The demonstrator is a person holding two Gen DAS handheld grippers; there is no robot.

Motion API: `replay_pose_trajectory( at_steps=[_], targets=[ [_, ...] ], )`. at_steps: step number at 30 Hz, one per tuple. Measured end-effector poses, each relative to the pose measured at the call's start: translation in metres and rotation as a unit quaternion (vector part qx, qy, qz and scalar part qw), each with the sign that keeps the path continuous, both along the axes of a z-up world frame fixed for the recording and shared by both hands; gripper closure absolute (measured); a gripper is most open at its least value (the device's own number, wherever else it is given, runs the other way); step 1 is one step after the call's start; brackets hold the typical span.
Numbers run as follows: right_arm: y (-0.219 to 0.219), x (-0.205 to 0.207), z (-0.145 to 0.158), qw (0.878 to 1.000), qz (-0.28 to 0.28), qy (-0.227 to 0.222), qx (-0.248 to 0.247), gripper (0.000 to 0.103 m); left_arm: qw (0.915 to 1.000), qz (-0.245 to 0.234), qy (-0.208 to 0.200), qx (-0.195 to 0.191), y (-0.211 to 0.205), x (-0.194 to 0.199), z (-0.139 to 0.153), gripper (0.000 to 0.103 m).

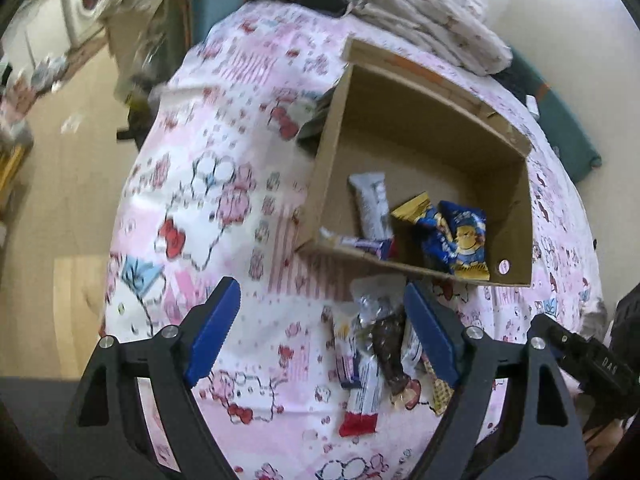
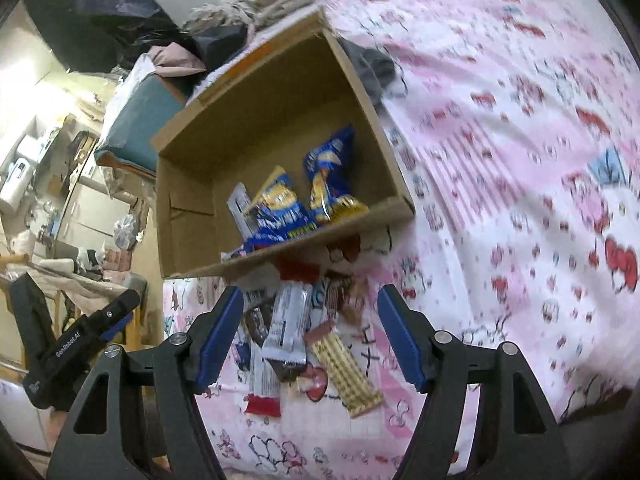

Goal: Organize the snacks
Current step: 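Grasp a white bar with the left gripper while the right grasps the striped wafer bar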

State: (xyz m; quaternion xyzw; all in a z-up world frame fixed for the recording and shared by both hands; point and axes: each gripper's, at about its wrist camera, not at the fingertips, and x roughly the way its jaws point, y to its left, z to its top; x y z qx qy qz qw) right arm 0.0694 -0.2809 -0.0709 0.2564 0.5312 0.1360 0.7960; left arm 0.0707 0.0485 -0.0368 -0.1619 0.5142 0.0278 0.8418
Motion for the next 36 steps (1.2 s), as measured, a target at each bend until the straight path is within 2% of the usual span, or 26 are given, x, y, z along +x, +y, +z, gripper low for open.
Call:
replay_pose_trajectory(
  at_steps=[7,9,10,11,14,18,21,22,23,24,28,29,30,31,36],
  targets=[
    [-0.006,0.0,-0.007,1.0,-0.018,0.017,0.004,0.031,0.9983,0.003,0.058,0.004,-0.005,0.0,-0.035,0.022],
    [-0.006,0.001,-0.01,1.0,-0.019,0.023,0.004,0.031,0.9962,-0.009,0.083,0.026,-0.012,0.004,-0.049,0.026],
    [-0.006,0.003,-0.011,1.0,-0.018,0.025,0.002,0.031,0.9949,-0.019,0.095,0.027,-0.016,0.005,-0.057,0.035],
    [-0.005,0.003,-0.012,0.999,-0.017,0.028,-0.001,0.031,0.9936,-0.026,0.107,0.023,-0.019,0.007,-0.064,0.043],
    [-0.004,0.005,-0.018,0.999,-0.016,0.038,-0.006,0.031,0.9888,-0.046,0.142,0.005,-0.029,0.009,-0.085,0.057],
    [-0.002,0.008,-0.022,0.999,-0.013,0.046,-0.011,0.031,0.9873,-0.053,0.149,-0.018,-0.038,0.015,-0.097,0.059],
    [0.0,0.009,-0.026,0.998,-0.011,0.056,-0.021,0.031,0.9869,-0.07,0.145,0.001,-0.05,0.017,-0.101,0.059],
    [0.0,0.01,-0.027,0.998,-0.01,0.058,-0.022,0.031,0.9857,-0.076,0.15,0.006,-0.053,0.018,-0.104,0.072],
    [0.001,0.01,-0.029,0.998,-0.009,0.062,-0.026,0.031,0.9836,-0.08,0.161,0.009,-0.055,0.017,-0.108,0.09],
    [0.001,0.01,-0.031,0.997,-0.007,0.066,-0.03,0.031,0.9815,-0.079,0.174,0.011,-0.055,0.016,-0.111,0.09],
    [0.013,0.012,-0.052,0.991,0.038,0.112,-0.065,0.031,0.9865,-0.068,0.146,0.026,-0.052,0.01,-0.091,0.09],
    [0.016,0.011,-0.057,0.989,0.049,0.123,-0.066,0.036,0.9876,-0.064,0.141,0.025,-0.051,0.009,-0.085,0.09],
    [0.021,0.011,-0.063,0.987,0.061,0.134,-0.067,0.047,0.9879,-0.061,0.14,0.025,-0.049,0.008,-0.083,0.09],
    [0.028,0.01,-0.069,0.983,0.081,0.144,-0.078,0.05,0.9883,-0.055,0.14,0.024,-0.048,0.008,-0.081,0.09],
    [0.062,0.006,-0.08,0.97,0.144,0.144,-0.13,0.053,0.9901,-0.05,0.128,0.027,-0.048,0.005,-0.07,0.09]
  ],
)
